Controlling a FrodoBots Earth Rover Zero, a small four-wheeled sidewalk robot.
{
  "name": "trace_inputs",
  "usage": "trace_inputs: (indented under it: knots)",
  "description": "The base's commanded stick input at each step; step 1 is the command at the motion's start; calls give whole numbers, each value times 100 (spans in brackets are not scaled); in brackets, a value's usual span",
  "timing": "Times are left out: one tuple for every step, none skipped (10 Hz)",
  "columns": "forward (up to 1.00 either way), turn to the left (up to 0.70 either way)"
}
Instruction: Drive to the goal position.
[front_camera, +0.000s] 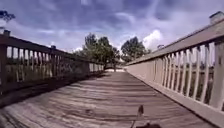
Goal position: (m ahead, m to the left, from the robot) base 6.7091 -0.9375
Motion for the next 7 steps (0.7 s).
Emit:
trace_inputs:
  knots:
    - [98,0]
    - [98,0]
    - [98,0]
    - [98,0]
    - [98,-1]
    - [98,-6]
    - [98,-39]
